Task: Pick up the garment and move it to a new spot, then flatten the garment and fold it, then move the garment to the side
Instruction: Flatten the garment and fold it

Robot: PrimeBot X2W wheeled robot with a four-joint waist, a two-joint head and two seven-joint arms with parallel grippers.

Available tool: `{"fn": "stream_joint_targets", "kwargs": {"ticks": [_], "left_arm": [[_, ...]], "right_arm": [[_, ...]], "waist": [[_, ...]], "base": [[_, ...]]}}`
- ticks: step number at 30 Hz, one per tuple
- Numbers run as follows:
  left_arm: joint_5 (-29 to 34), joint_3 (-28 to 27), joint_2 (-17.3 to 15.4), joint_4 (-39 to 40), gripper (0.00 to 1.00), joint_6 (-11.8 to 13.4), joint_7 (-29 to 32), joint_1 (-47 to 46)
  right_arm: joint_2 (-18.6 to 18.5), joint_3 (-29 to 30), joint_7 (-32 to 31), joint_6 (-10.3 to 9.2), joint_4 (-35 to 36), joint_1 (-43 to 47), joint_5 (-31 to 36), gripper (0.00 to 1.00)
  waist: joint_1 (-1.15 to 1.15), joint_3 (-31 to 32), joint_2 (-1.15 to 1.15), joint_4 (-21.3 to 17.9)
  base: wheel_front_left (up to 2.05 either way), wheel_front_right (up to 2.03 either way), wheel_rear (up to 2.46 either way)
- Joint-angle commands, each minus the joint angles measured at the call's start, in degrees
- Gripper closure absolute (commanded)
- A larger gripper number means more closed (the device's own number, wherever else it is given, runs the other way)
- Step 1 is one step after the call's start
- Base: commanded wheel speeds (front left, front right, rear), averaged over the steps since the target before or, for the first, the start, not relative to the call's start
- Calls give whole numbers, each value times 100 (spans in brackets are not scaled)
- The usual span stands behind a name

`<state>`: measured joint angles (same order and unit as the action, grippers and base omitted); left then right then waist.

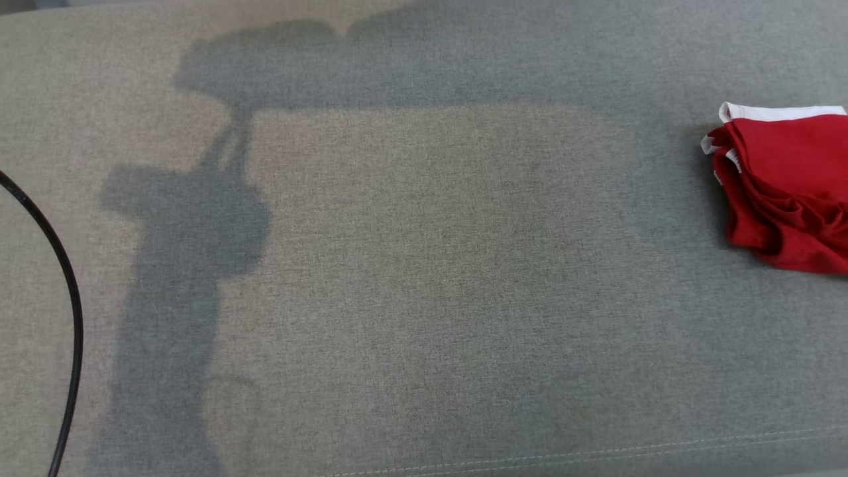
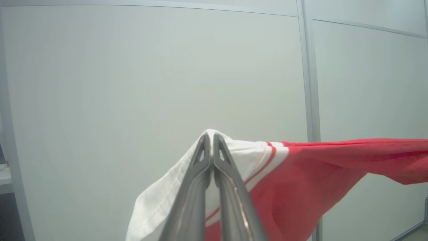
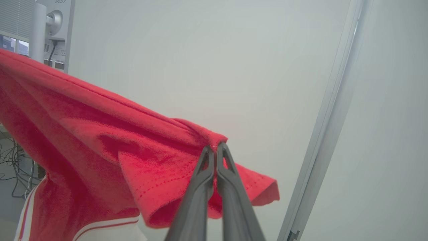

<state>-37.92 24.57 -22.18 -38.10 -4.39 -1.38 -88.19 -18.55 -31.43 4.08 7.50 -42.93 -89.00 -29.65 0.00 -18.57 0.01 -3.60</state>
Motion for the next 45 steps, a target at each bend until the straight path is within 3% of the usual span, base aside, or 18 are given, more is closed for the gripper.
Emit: {"fn": "stream_joint_targets", "kwargs": {"ticks": [1,4,7,12,17,20,26,30,36,45], "left_arm": [[168,2,-271,-58,100,-61,-94,28],[393,193,-271,-137,100,-102,-712,437],[438,211,-195,54,100,112,-1193,1431],[615,-143,-63,1228,100,883,-1356,3610],[744,-269,257,2398,100,1340,-1360,5763],[724,-305,262,2638,100,1504,-1360,6386],[568,-283,252,3321,100,1824,-1285,7721],[504,-249,206,3656,100,2025,-1129,8291],[331,-206,241,3909,100,2137,-940,8700],[305,-127,395,4098,100,2435,-885,9069]], "right_arm": [[148,-181,-22,-1,2,249,-208,100],[-67,-842,-186,-1,151,890,-836,100],[-532,-1268,-180,-1,563,1884,-1455,100],[-1029,-1307,230,-1,1263,3645,-2330,100],[-1212,-1021,764,-1,1766,5113,-2573,100],[-1167,-888,865,-1,1936,5574,-2503,100],[-917,-64,1021,-1,2078,6708,-1695,100],[-563,702,1014,-1,2104,7432,-1101,100],[49,1654,699,-1,2421,8289,-435,100],[840,2467,177,-1,3259,9242,428,100]], "waist": [[0,-36,-1,-2],[0,-106,-1,85],[0,-244,-1,254],[0,-429,-1,440],[0,-242,-1,494],[0,-130,-1,447],[0,215,-1,404],[0,414,-1,463],[0,592,-1,572],[0,845,-1,659]], "base": [[0,0,0],[0,0,0],[0,0,0],[0,0,0],[0,0,0],[0,0,0],[0,0,0],[0,0,0],[0,0,0],[0,0,0]]}}
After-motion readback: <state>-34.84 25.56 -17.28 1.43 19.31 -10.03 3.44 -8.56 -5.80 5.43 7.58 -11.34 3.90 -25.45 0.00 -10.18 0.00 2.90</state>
